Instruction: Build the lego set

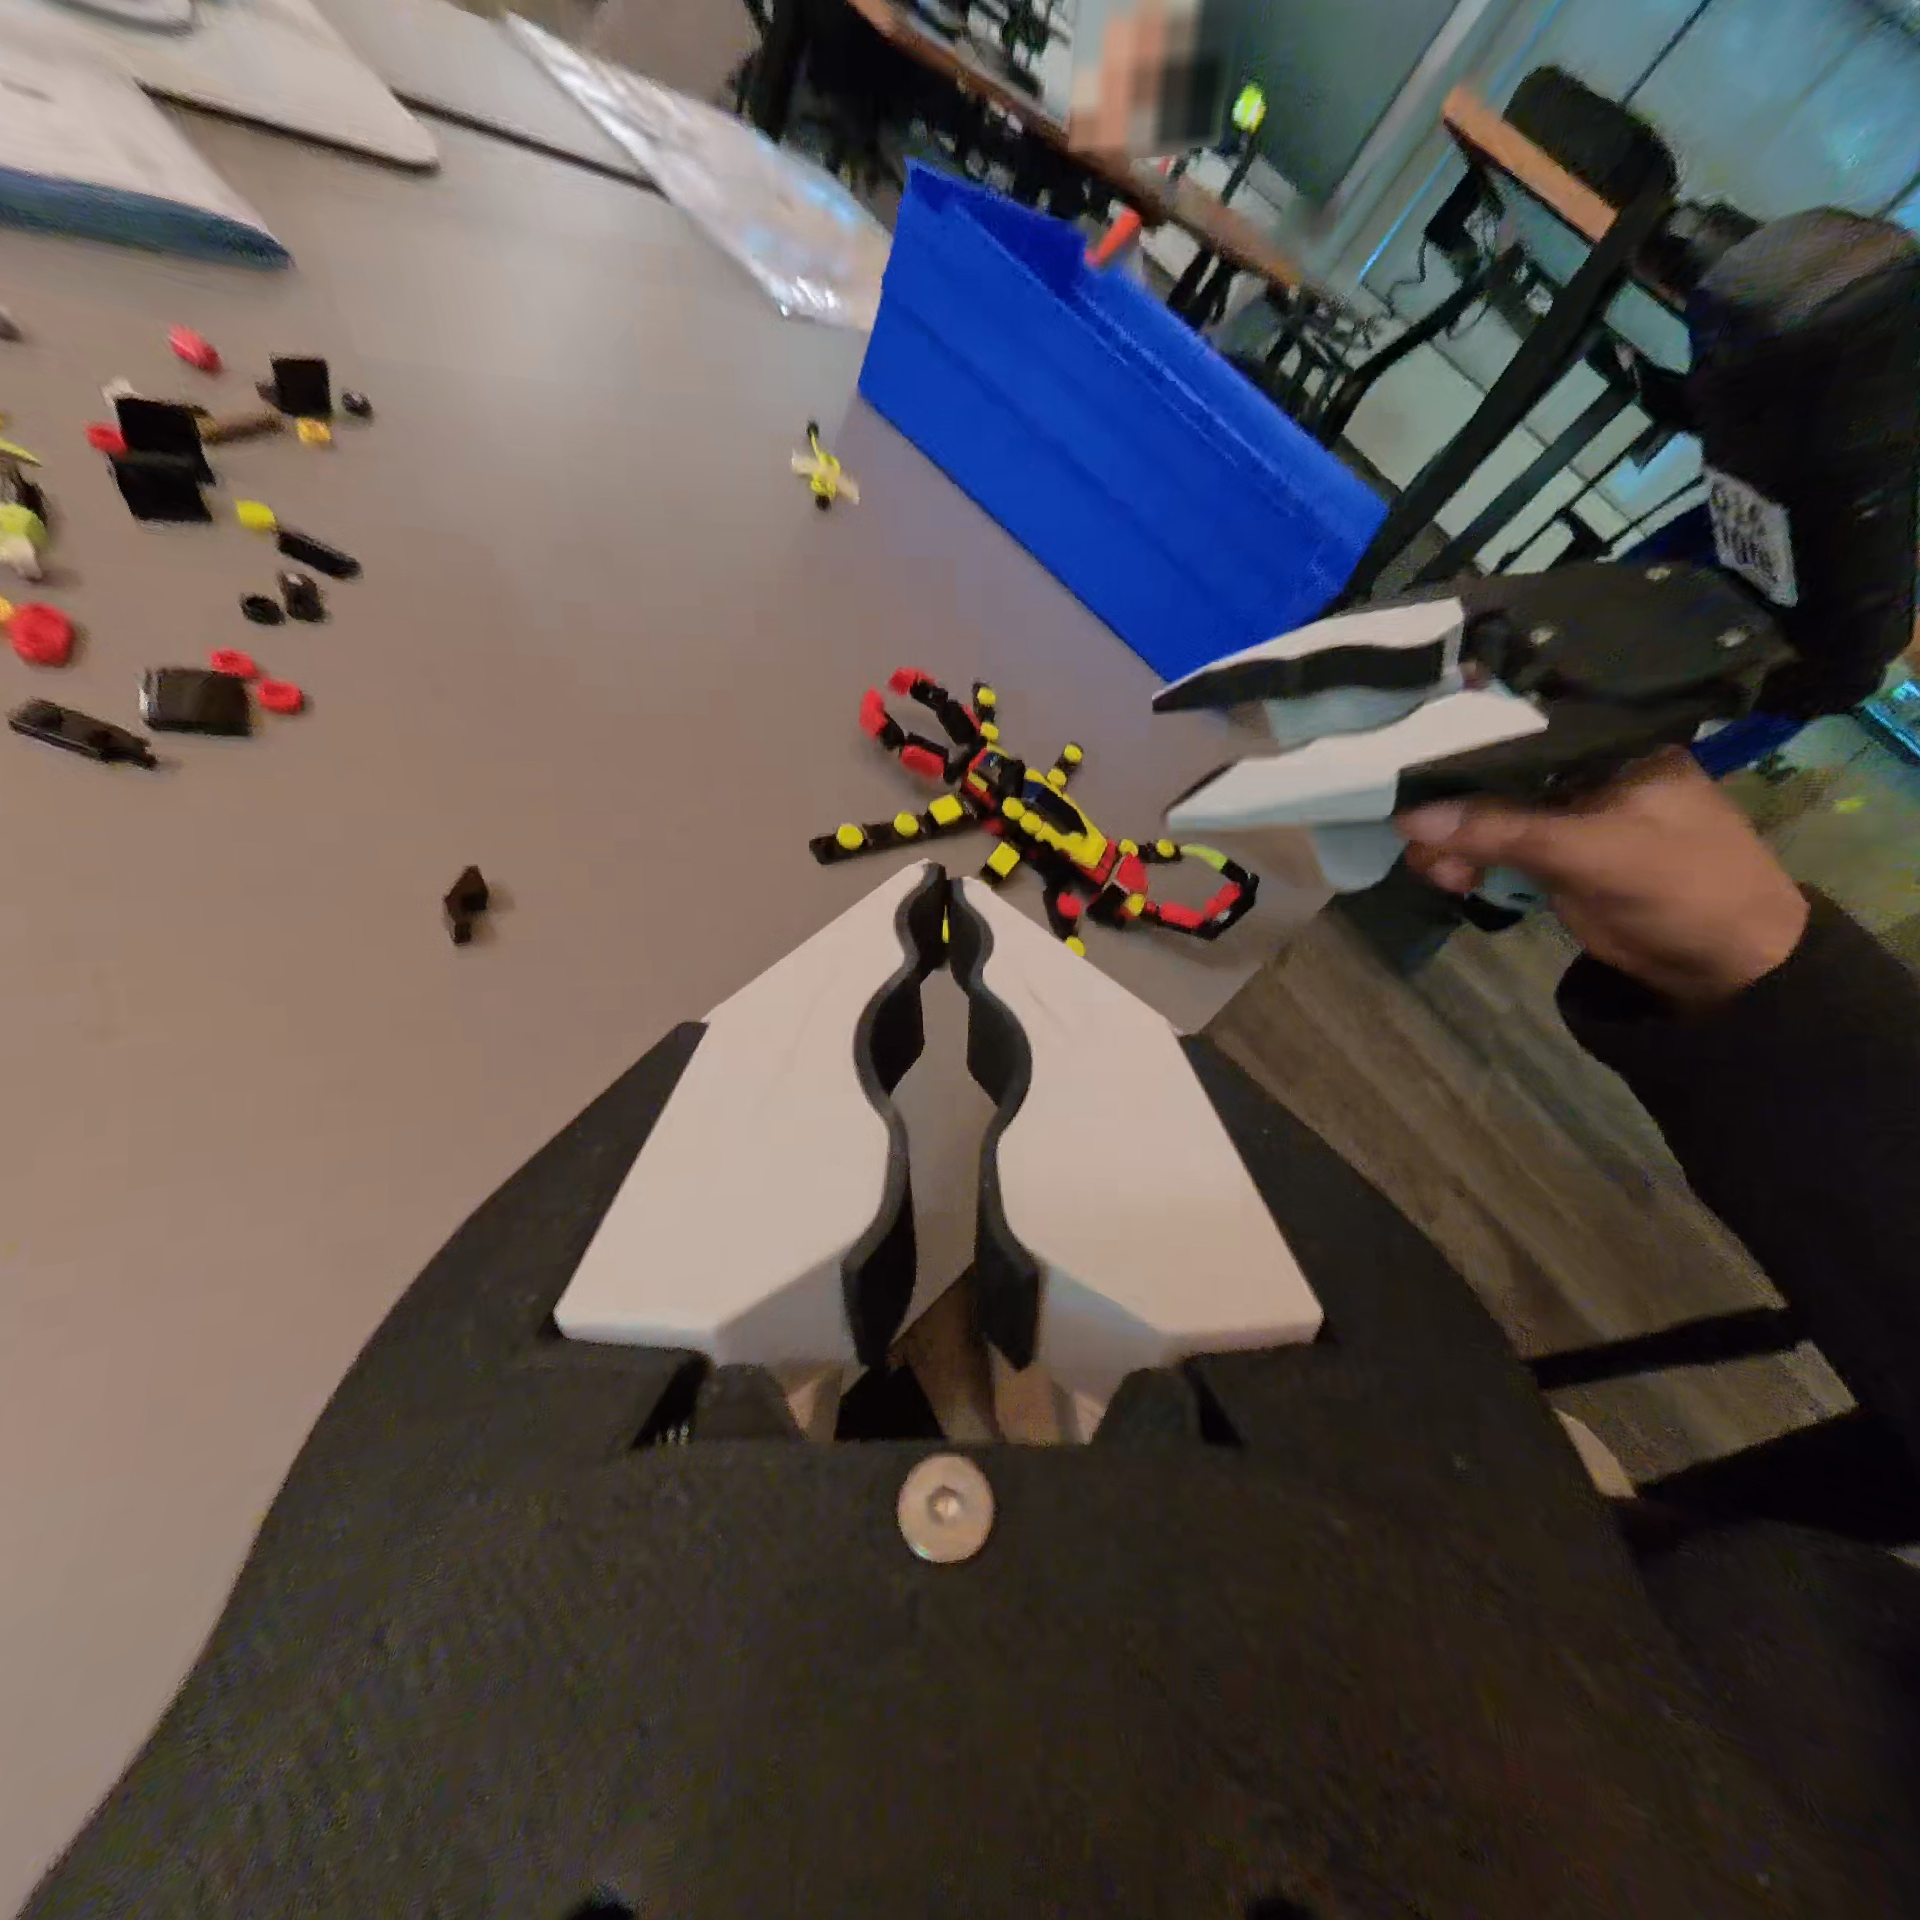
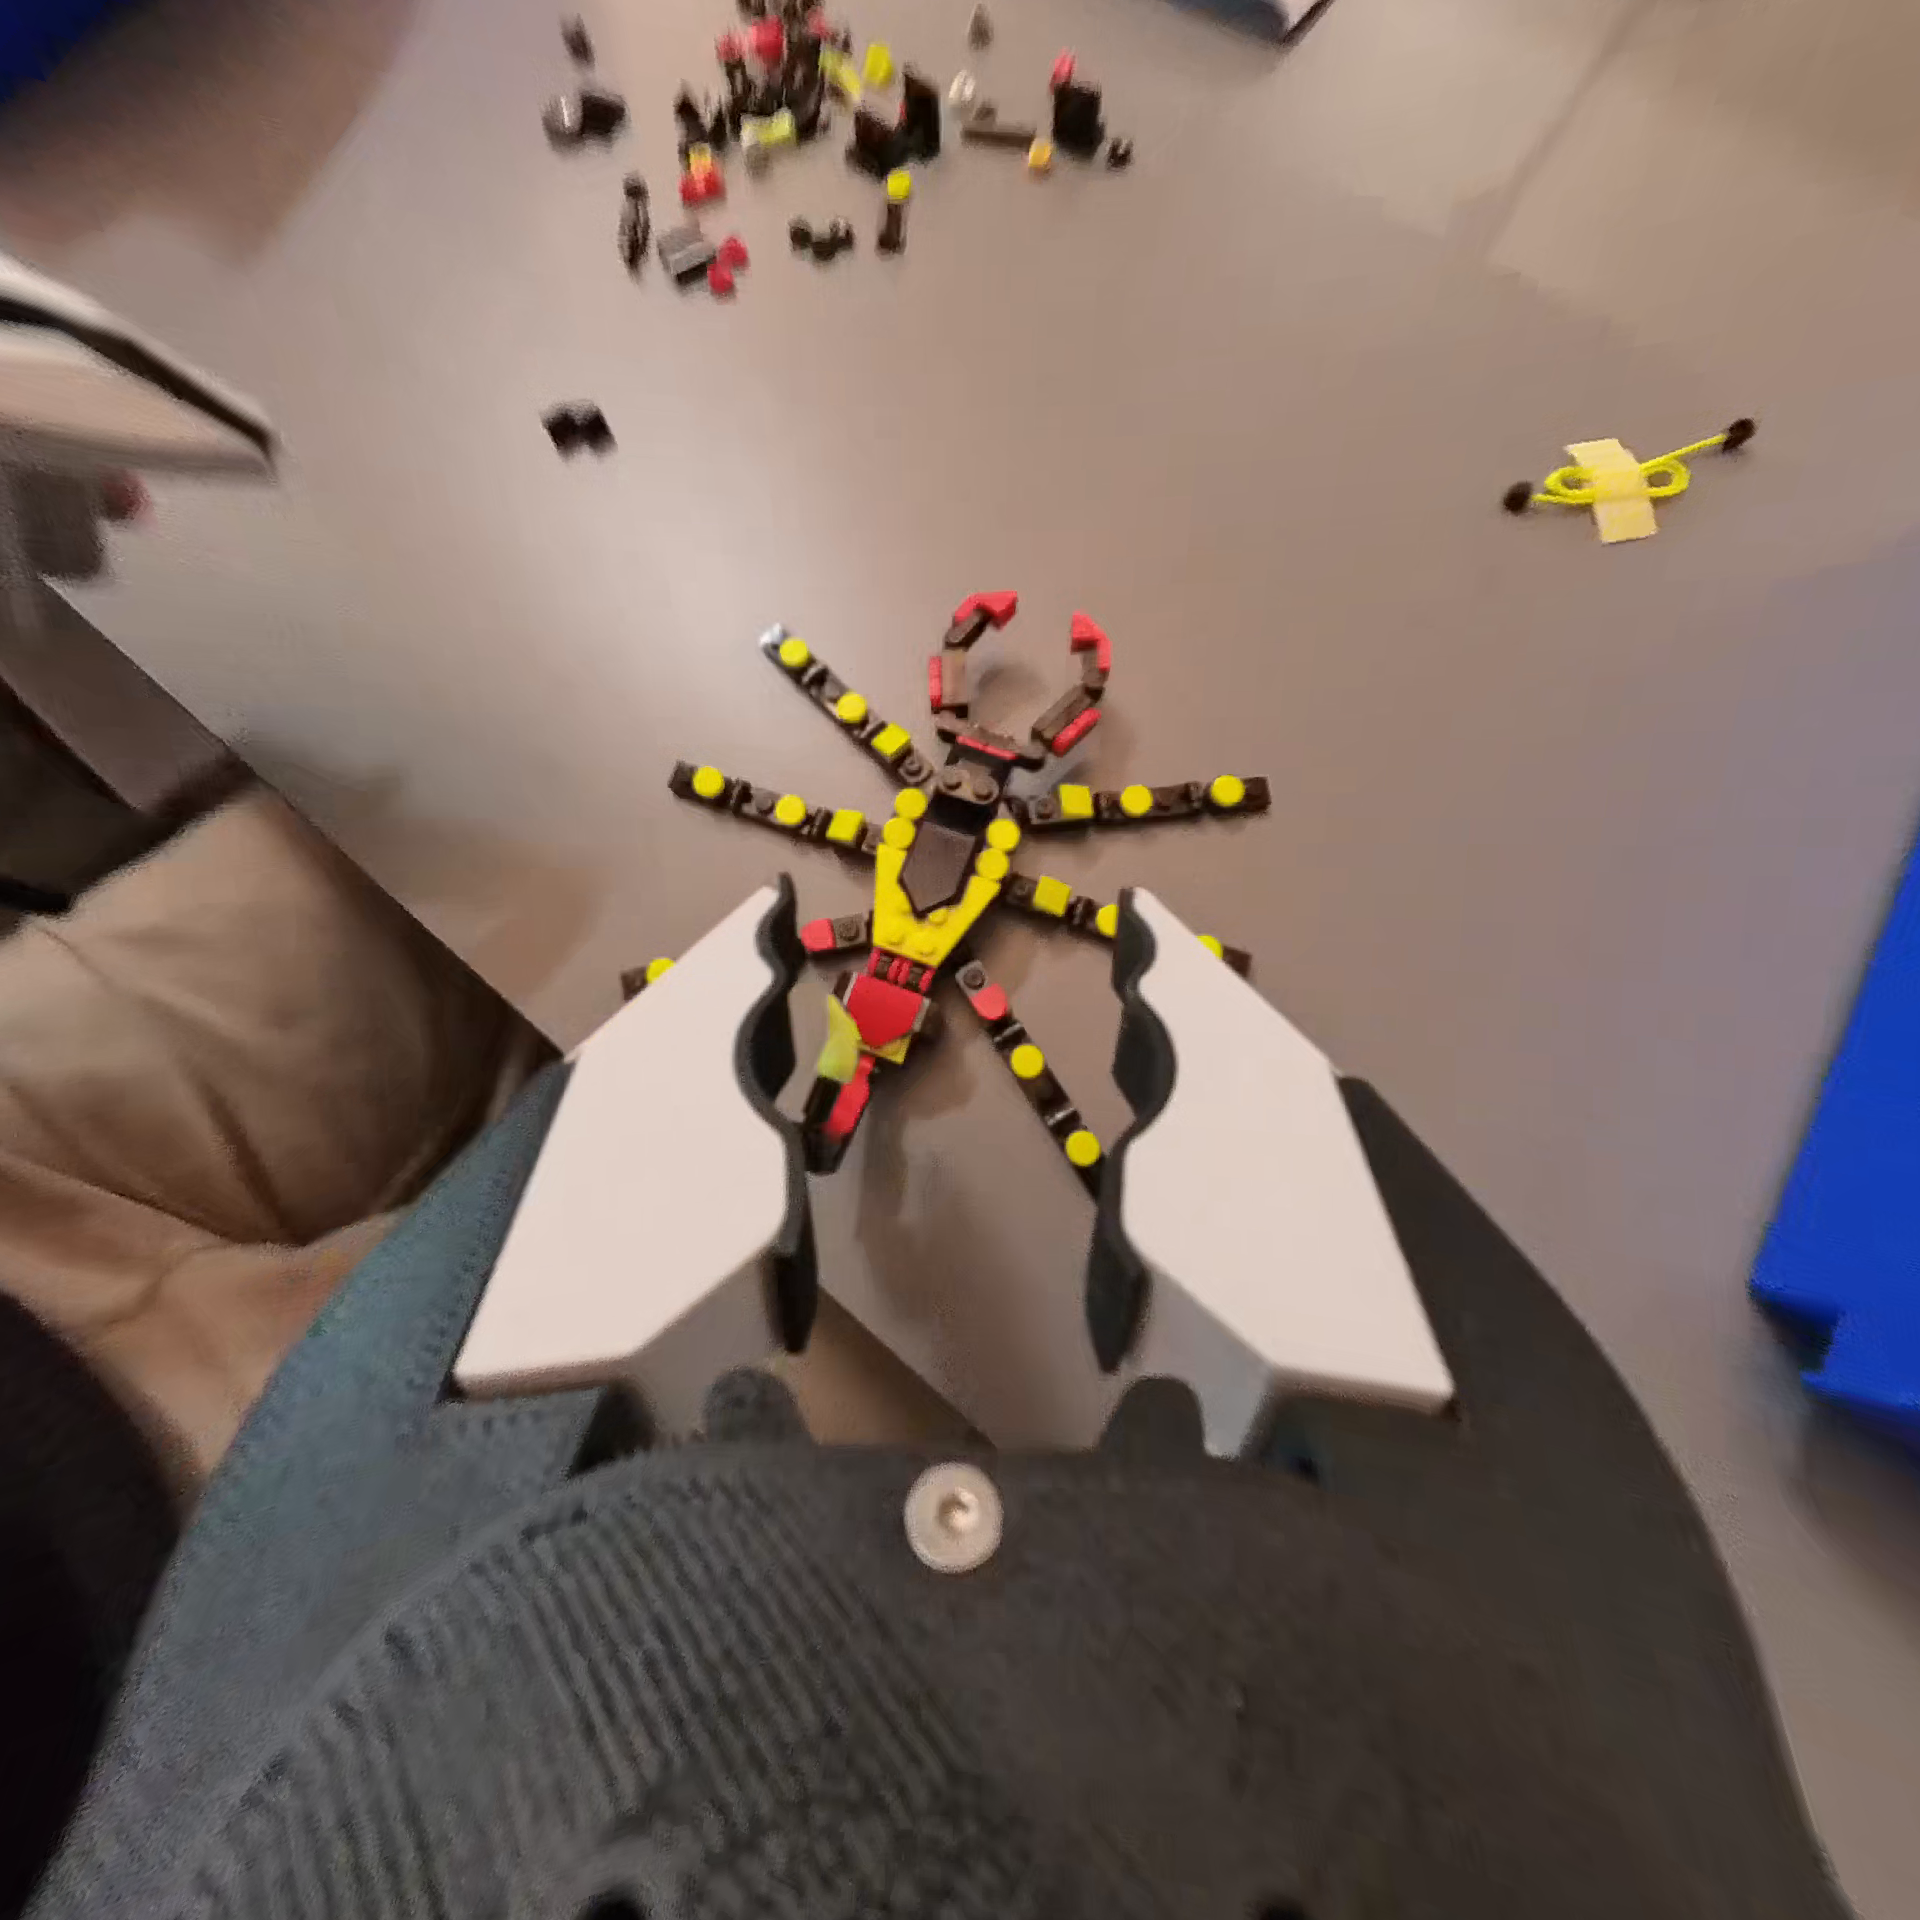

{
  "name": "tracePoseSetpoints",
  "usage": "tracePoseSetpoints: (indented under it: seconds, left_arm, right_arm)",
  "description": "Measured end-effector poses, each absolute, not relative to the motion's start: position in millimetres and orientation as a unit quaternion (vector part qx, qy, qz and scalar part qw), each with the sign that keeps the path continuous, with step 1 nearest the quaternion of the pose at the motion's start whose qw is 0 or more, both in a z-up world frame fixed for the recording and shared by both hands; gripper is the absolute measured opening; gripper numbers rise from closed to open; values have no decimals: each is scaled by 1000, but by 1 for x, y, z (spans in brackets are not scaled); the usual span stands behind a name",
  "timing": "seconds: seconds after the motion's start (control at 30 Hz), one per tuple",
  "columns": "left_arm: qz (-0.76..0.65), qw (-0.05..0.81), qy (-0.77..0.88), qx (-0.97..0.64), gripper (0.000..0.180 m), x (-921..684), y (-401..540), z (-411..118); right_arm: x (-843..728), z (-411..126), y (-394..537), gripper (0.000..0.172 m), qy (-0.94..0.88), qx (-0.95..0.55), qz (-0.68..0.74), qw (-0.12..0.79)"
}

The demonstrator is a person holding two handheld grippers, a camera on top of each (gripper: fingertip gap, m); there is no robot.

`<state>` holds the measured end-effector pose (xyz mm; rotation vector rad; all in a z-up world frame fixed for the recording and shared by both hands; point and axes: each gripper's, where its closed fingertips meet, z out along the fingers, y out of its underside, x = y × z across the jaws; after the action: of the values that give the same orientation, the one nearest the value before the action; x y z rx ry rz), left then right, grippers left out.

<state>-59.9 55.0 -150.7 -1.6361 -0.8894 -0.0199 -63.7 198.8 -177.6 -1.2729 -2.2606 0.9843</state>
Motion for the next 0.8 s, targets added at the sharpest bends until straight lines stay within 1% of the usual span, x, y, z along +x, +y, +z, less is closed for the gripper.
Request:
tracePoseSetpoints:
  seconds: [0.03, 0.17, 0.3, 0.47, 0.53, 0.6, 0.7, 0.8]
  left_arm:
    - [-1, 597, -386, -703, 0, -62, 54, -150]
    - [-4, 581, -394, -712, 0, -64, 54, -160]
    - [-1, 603, -394, -694, 0, -65, 52, -149]
    - [-10, 600, -395, -696, 0, -64, 54, -152]
    - [-11, 608, -395, -689, 0, -64, 53, -148]
    - [-8, 615, -392, -684, 0, -64, 52, -144]
    - [-8, 618, -393, -681, 0, -64, 51, -142]
    - [-20, 619, -398, -677, 0, -64, 51, -143]
  right_arm:
    - [-64, -181, 193, 64, -814, -441, 328, 189]
    - [-71, -190, 174, 63, -832, -439, 296, 163]
    - [-74, -197, 177, 67, -840, -457, 257, 139]
    - [-73, -211, 177, 66, -846, -473, 222, 105]
    - [-69, -218, 175, 62, -855, -470, 205, 79]
    - [-69, -222, 180, 64, -859, -471, 186, 71]
    - [-74, -223, 181, 62, -856, -477, 192, 56]
    - [-77, -225, 185, 52, -858, -477, 186, 44]
